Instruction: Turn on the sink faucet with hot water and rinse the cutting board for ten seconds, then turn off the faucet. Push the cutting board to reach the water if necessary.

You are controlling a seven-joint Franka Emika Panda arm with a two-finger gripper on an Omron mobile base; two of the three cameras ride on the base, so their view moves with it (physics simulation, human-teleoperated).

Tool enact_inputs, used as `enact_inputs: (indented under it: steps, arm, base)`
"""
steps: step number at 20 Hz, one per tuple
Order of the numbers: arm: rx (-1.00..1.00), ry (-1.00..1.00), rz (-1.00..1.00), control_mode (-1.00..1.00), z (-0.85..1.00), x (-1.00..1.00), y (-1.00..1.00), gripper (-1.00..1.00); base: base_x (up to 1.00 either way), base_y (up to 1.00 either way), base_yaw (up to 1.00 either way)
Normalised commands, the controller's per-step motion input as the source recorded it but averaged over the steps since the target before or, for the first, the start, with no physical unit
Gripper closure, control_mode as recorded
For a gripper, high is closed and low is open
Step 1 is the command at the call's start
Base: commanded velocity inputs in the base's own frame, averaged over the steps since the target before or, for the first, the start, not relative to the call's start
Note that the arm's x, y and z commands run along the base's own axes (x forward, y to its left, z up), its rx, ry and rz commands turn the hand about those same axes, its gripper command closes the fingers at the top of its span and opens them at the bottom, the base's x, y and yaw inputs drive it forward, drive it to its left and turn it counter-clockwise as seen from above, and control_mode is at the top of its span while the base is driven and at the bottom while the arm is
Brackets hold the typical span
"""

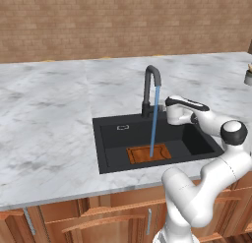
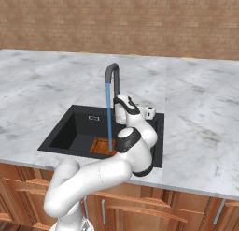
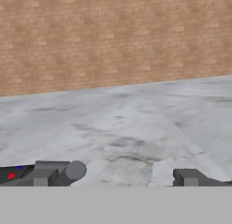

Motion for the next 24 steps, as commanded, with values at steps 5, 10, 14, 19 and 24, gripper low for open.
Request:
enact_inputs:
  steps: [5,10,14,19,24]
  arm:
    - [0.0,0.01,0.0,-1.0,0.04,0.0,0.0,-1.0]
    - [0.0,0.0,0.0,-1.0,0.0,0.0,0.0,-1.0]
    - [0.0,0.0,0.0,-1.0,0.0,0.0,0.0,-1.0]
    - [0.0,0.0,0.0,-1.0,0.0,0.0,0.0,-1.0]
    - [0.0,0.0,0.0,-1.0,0.0,0.0,0.0,-1.0]
  base:
    - [0.0,0.0,0.0]
    - [0.0,0.0,0.0]
    - [0.0,0.0,0.0]
    - [0.0,0.0,0.0]
    - [0.0,0.0,0.0]
